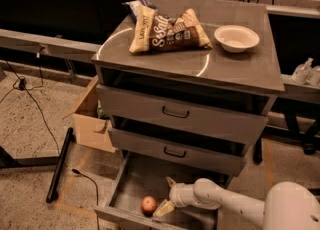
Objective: Pick apple from bottom drawer and place on counter
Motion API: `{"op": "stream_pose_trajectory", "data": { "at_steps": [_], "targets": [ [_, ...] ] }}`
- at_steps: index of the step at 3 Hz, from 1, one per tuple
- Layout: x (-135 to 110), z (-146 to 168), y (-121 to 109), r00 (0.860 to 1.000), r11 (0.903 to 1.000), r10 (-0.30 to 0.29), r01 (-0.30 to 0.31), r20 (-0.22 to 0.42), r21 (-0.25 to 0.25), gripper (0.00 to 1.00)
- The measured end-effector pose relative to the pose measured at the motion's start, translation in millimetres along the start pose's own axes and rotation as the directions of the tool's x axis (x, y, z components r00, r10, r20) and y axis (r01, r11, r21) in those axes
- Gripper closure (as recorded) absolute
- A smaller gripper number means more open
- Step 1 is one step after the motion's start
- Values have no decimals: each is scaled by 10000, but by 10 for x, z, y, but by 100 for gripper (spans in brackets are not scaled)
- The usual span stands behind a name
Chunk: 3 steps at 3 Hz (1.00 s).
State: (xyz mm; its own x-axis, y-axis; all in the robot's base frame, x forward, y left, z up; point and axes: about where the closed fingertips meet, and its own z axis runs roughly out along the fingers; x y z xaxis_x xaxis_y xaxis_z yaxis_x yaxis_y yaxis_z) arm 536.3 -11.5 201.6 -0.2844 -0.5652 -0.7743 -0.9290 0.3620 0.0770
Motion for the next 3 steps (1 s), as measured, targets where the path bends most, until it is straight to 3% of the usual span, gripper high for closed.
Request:
{"op": "stream_pose_trajectory", "data": {
  "at_steps": [3],
  "targets": [
    [90, 513, -227, 9999, 9990, 82, -87, 118, 447, 0]
  ]
}}
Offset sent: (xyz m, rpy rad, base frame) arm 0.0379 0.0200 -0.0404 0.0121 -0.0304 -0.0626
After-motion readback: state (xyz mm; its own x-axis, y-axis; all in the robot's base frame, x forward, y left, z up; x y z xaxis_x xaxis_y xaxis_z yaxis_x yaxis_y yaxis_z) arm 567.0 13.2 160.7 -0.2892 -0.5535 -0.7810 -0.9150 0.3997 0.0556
